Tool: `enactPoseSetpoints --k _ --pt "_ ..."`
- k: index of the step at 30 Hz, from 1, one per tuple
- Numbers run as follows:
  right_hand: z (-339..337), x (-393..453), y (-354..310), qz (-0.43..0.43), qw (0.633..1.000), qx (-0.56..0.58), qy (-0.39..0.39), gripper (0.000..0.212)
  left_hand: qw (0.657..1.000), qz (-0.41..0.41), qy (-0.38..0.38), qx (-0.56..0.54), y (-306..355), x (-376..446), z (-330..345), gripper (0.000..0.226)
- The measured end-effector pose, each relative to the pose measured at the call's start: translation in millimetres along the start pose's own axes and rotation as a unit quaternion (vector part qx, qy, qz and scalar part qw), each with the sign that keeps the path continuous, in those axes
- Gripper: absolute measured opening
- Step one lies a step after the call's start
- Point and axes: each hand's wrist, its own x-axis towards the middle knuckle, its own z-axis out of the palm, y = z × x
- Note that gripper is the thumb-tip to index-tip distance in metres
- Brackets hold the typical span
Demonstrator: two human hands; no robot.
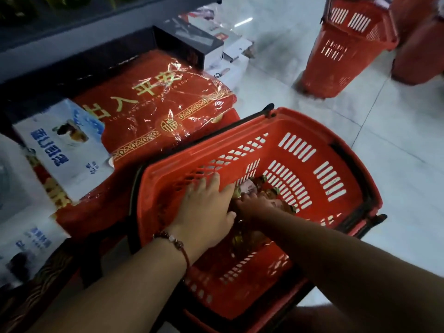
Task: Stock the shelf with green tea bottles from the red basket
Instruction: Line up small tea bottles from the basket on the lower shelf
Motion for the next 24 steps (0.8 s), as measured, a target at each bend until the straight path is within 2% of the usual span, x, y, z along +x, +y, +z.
enactPoseSetpoints --k 3,7,11,13,17,19,22,24 --pt "7.7 25.4 -0.9 0.001 1.000 -0.003 -0.005 0.060 1.000 0.004 -0.023 0.005 -3.0 6.4 10.6 0.066" --pt "11.2 39.0 -0.5 0.013 1.000 0.009 0.025 0.038 0.999 0.010 -0.047 0.010 -8.0 9.6 17.0 0.066" --pt "-7.5 16.5 23.3 0.029 0.994 0.081 0.073 0.063 0.999 0.015 -0.035 -0.011 -12.6 10.4 10.4 0.065" --pt "-25.5 -8.9 49.6 0.059 0.970 0.204 0.117 0.063 0.999 0.015 -0.034 -0.030 -13.7 8.0 5.2 0.065" --pt "-58.6 -69.9 98.7 0.121 0.895 0.400 0.153 0.049 0.998 0.017 -0.031 -0.061 -10.6 -3.2 -4.9 0.059" --pt "-72.9 -102.6 111.7 0.135 0.843 0.490 0.175 0.048 0.994 0.009 -0.028 -0.106 -7.3 -9.3 -10.4 0.050" --pt "-89.5 -155.5 110.9 0.095 0.720 0.658 0.198 0.033 0.967 -0.013 -0.065 -0.248 2.8 -17.6 -19.3 0.039" --pt "-94.9 -186.5 99.6 0.069 0.625 0.759 0.171 0.027 0.917 -0.027 -0.104 -0.385 12.4 -23.6 -29.3 0.040"
